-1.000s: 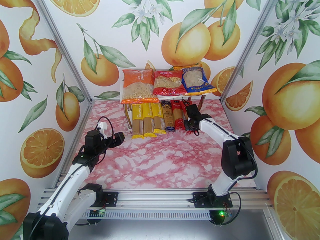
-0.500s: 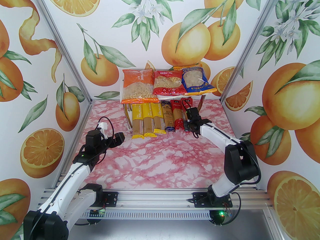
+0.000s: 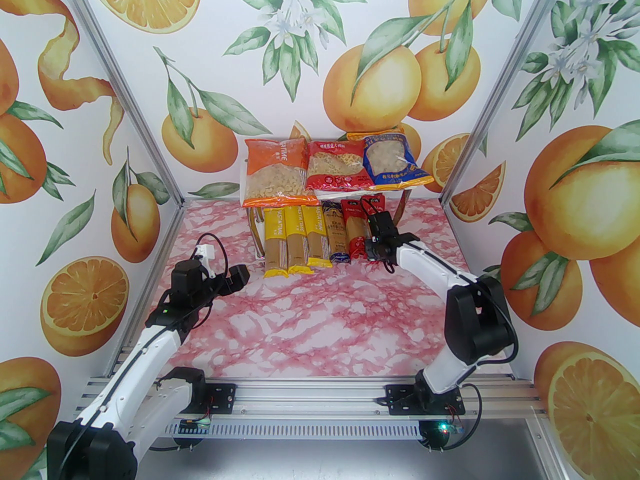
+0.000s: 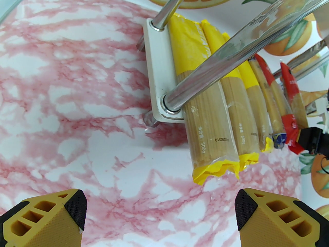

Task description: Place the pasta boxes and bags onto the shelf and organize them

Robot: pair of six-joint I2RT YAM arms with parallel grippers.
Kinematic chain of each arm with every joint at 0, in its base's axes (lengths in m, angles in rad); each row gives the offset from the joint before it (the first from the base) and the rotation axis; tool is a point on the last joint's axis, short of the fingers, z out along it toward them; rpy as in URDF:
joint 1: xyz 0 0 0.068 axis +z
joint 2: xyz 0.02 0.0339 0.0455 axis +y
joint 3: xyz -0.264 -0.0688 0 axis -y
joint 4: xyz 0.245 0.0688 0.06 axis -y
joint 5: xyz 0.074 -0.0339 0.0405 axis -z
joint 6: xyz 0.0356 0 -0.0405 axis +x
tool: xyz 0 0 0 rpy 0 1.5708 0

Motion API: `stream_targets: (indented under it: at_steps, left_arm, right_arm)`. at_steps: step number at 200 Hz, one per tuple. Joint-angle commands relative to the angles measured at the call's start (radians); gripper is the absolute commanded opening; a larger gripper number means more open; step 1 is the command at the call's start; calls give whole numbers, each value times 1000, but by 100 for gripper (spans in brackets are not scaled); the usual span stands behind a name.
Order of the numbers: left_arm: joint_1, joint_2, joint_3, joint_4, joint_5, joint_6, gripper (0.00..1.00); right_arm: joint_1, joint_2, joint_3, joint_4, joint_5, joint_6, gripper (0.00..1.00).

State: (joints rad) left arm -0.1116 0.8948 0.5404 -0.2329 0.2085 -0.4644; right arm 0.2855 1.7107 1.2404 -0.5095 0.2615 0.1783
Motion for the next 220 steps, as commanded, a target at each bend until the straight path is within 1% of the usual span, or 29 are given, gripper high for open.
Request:
stream_targets:
  at_steps: [1, 33, 51, 76, 107, 131, 157, 183, 220]
  left_arm:
    - [8, -2, 35, 21, -3, 15, 100]
    - [7, 10, 38, 29, 2, 13, 100]
    - [9, 8, 41, 27, 3, 12, 99]
    - [8, -11, 38, 21, -3, 10, 99]
    - [6, -28, 19, 20, -7, 7, 100]
    - [8, -28, 12, 28, -2, 6, 99]
    - [8, -29, 3, 43, 2, 6, 100]
    - [11, -28, -5, 50, 3, 6, 100]
    - [14, -32, -6, 48, 5, 7, 100]
  right_arm:
    - [2, -5, 114, 360, 31, -97, 0]
    - [4, -29, 81, 380, 4, -138, 0]
    - [3, -61, 51, 377, -38, -155, 0]
    - [0, -113, -4, 376, -48, -155, 0]
    - [-6, -154, -23, 331, -107, -178, 0]
    - [-11, -171, -22, 311, -90, -191, 0]
    - [-28, -145, 30, 278, -64, -189, 0]
    - [-31, -87, 96, 241, -50, -210, 0]
    - [-37, -17, 140, 225, -15, -238, 0]
